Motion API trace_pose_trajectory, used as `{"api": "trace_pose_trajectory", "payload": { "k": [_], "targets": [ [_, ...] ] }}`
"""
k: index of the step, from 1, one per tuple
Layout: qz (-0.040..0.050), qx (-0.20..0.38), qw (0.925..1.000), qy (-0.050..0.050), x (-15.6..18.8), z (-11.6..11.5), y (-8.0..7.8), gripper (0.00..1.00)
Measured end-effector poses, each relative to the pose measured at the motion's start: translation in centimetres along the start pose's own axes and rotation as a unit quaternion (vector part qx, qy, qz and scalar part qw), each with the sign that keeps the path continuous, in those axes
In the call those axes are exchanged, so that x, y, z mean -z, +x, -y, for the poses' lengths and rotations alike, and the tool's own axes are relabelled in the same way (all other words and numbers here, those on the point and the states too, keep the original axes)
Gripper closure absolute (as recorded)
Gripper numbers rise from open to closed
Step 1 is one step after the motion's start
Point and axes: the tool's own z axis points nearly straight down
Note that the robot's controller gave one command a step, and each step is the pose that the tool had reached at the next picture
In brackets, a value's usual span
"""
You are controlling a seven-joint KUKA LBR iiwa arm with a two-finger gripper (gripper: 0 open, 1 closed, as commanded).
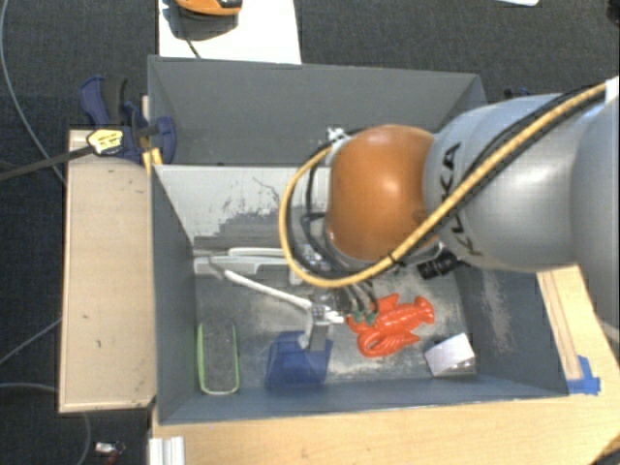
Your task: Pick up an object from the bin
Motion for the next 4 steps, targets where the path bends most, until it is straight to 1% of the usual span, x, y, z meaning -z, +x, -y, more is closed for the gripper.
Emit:
{"api": "trace_pose_trajectory", "payload": {
  "k": [1, 2, 3, 4],
  "targets": [
    [0.004, -0.003, 1.0, -0.001, 0.4, 0.1, -0.2, 0.0],
    [0.0092, 0.015, 0.9998, -0.001, -8.1, 5.0, -4.5, 0.0],
    [0.0078, -0.082, 0.9966, -0.004, -10.4, 7.5, -6.3, 0.0],
    [0.0081, 0.001, 1.0, -0.002, -10.2, 3.6, -5.9, 0.0]
  ]
}}
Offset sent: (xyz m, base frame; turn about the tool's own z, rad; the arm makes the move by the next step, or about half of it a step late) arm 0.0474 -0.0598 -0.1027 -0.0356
